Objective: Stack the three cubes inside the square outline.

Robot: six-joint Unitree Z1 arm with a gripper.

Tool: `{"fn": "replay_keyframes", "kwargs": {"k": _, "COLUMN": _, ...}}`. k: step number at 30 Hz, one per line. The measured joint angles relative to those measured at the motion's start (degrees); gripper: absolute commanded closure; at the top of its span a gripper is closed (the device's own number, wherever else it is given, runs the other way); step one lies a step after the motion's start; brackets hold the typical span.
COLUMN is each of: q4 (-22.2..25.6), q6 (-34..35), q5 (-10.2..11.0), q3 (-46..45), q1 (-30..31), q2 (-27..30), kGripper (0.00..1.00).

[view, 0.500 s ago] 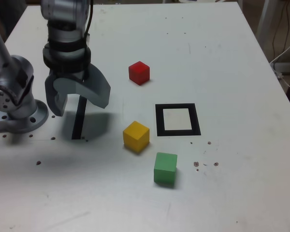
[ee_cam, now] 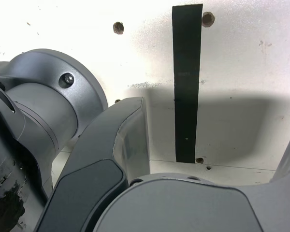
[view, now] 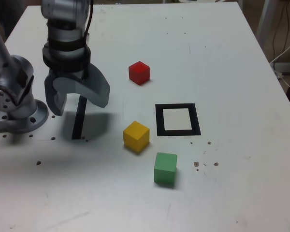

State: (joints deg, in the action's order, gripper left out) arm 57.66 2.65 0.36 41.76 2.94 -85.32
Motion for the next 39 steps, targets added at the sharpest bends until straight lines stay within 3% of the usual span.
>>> {"fn": "replay_keyframes", "kwargs": {"k": 11, "q4": 0.6, "q6": -0.4, "q5": 0.8, "q3": 2.5, "q1": -2.0, "q2": 0.0, "kGripper": 0.0}}
{"fn": "replay_keyframes", "kwargs": {"k": 17, "q4": 2.4, "q6": -3.4, "q5": 2.6, "q3": 7.7, "q1": -8.0, "q2": -0.3, "kGripper": 0.0}}
{"fn": "replay_keyframes", "kwargs": {"k": 27, "q4": 6.9, "q6": 0.6, "q5": 4.3, "q3": 17.9, "q1": -15.5, "q2": -7.4, "kGripper": 0.0}}
{"fn": "replay_keyframes", "kwargs": {"k": 31, "q4": 8.2, "q6": 3.3, "q5": 4.0, "q3": 21.2, "q1": -17.1, "q2": -10.5, "kGripper": 0.0}}
{"fn": "replay_keyframes", "kwargs": {"k": 39, "q4": 9.6, "q6": 5.6, "q5": 1.6, "q3": 26.3, "q1": -20.4, "q2": -16.4, "kGripper": 0.0}}
